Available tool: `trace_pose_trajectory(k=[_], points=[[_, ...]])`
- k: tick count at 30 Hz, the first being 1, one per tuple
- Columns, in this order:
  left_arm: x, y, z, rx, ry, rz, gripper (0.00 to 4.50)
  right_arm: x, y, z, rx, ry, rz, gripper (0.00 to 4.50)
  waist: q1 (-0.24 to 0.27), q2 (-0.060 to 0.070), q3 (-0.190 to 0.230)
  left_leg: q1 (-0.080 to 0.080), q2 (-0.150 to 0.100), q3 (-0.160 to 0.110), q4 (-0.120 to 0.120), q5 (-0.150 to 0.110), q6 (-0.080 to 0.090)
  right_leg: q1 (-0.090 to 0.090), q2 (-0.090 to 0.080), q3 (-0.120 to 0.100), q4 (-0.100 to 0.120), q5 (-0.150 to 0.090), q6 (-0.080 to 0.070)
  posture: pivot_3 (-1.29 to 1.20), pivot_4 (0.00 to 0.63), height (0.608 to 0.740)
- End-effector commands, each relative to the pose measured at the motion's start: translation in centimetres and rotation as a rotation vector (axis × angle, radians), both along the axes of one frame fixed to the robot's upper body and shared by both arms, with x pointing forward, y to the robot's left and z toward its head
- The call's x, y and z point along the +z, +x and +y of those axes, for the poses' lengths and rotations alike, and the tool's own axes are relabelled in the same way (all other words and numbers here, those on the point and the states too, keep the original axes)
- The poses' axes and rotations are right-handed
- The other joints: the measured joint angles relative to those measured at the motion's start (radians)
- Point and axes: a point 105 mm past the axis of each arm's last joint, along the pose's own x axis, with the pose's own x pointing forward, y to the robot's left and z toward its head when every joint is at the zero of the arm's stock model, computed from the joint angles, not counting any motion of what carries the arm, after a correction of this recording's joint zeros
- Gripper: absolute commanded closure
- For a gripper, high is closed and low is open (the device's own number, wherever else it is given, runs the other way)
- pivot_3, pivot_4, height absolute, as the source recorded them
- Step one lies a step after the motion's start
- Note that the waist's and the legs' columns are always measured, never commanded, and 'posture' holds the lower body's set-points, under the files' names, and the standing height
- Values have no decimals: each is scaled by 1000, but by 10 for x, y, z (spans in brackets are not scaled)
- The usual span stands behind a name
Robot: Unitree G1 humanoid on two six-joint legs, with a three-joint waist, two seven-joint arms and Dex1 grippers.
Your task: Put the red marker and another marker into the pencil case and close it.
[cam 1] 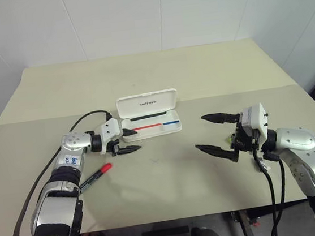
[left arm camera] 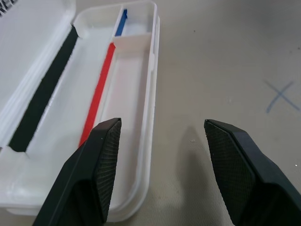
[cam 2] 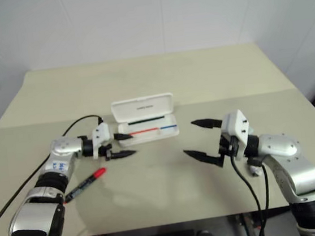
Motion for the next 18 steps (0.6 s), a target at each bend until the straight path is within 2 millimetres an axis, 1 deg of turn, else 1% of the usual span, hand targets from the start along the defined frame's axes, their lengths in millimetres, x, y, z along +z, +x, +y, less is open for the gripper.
trace_pose_trajectory(k=[1,6,12,15,18], points=[[7,9,0,36,24,-29,1564,14,-7,2,10,20,-76,0,0,0,0,0,0,0,0,0,0,0,0,0,0,0,0,0,150,740],[8,13,-6,44,30,-15,1564,15,-8,1,2,25,-81,0,0,0,0,0,0,0,1,0,0,0,0,0,1,0,0,0,150,740],[2,14,-11,27,87,71,1564,19,-8,-1,-5,22,-98,0,0,0,0,0,0,0,1,0,0,0,0,0,1,0,0,0,150,740],[2,14,-12,20,113,92,2141,23,-7,-2,-7,21,-109,0,-1,0,0,0,0,0,1,0,0,0,0,0,1,0,0,0,150,740],[1,14,-11,22,131,111,3142,26,-6,-2,-9,21,-118,0,-1,0,0,0,0,0,1,0,0,0,0,0,2,0,0,0,150,740]])
